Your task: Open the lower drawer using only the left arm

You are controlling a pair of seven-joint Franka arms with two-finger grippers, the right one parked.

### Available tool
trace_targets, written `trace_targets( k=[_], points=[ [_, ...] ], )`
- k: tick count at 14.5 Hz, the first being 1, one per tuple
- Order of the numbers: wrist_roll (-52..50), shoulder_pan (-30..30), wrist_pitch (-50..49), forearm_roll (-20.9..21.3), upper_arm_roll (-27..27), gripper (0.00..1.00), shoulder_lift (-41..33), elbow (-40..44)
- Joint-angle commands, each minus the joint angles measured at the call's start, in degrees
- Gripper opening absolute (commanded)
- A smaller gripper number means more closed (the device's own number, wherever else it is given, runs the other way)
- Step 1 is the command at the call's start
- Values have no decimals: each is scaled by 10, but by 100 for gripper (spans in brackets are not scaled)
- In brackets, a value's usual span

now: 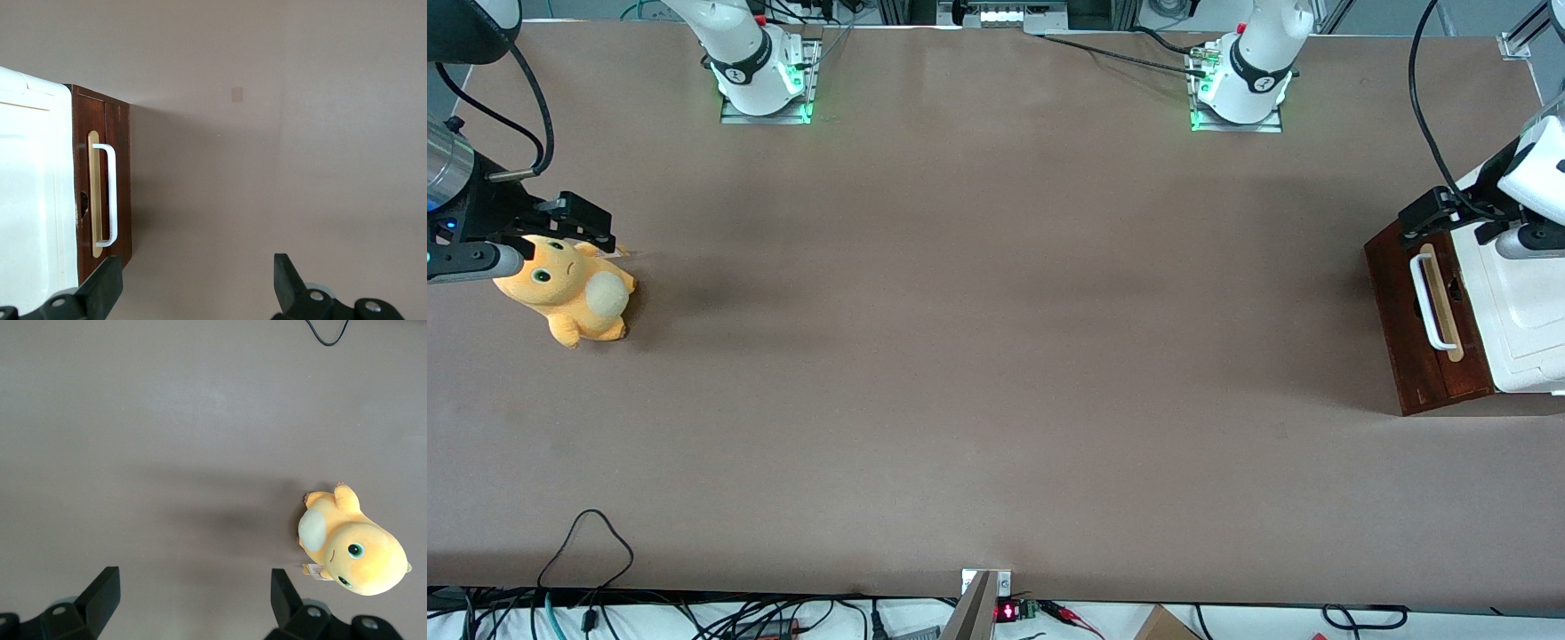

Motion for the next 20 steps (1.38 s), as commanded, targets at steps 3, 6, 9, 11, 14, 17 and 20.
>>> trace_targets(
  k=[3,6,9,11,14,17,20],
  points=[
    [11,5,-29,-13,0,100,-7,5],
    [20,5,-29,-13,-2,100,-7,4],
    [20,6,-39,-15,-1,100,-7,3],
    [23,6,-44,-14,-1,100,-4,3],
    [65,6,-32,-13,-1,100,-3,2],
    [58,2,-19,97,-33,96,-1,-3],
    [-30,1,-22,260,-88,94,13,-30]
  ],
)
